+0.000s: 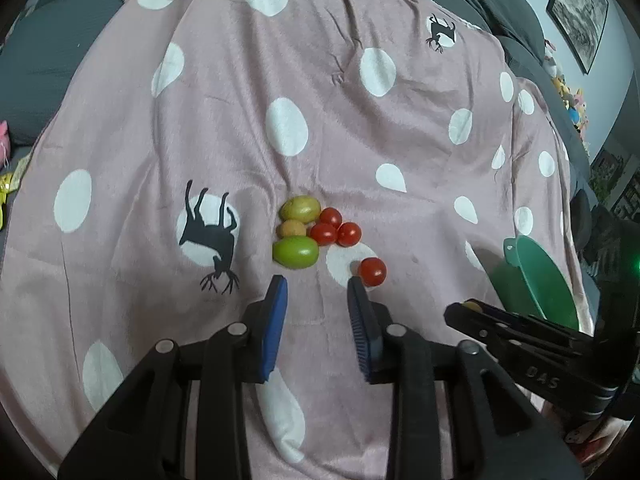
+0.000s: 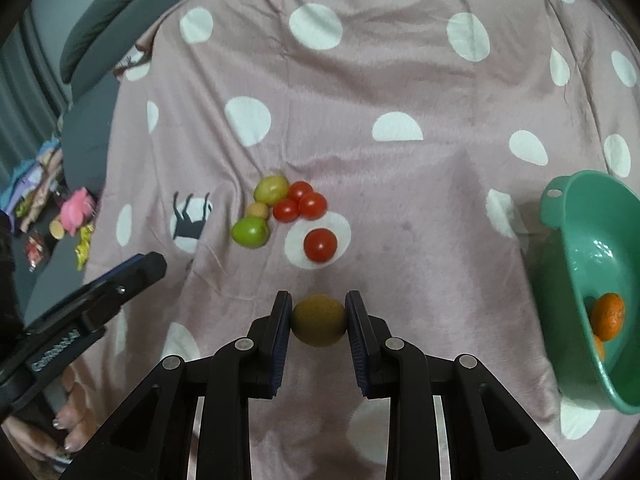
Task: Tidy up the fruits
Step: 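Grasp the small yellow fruit with the right gripper and lift it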
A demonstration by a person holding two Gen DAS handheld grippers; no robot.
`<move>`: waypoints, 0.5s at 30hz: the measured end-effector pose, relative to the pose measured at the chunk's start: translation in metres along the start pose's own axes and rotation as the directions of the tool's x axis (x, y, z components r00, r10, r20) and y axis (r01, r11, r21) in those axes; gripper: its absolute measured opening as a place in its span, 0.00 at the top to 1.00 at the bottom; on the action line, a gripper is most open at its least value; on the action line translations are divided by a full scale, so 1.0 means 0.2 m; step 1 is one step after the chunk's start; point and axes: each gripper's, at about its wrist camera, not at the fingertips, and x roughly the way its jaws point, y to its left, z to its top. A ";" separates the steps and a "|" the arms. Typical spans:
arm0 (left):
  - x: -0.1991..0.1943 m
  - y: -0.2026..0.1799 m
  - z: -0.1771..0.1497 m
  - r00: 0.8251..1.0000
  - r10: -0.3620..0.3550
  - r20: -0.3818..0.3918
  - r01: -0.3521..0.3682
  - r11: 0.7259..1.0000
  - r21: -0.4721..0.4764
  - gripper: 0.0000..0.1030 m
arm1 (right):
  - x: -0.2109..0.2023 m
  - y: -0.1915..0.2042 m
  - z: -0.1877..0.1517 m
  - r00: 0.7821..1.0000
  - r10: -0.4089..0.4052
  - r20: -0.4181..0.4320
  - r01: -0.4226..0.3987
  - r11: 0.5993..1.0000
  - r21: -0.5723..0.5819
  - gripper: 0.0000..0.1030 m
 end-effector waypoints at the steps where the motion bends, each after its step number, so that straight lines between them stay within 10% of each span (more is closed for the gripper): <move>1: 0.01 -0.01 0.01 1.000 -0.001 -0.001 0.001 1.000 -0.002 0.70 | -0.01 -0.01 0.00 1.000 0.003 0.001 -0.003 1.000 -0.001 0.72; 15: 0.35 -0.05 0.30 0.989 0.052 -0.141 -0.050 0.999 0.013 0.70 | -0.03 -0.21 0.06 1.000 0.022 -0.006 -0.022 0.998 0.051 0.72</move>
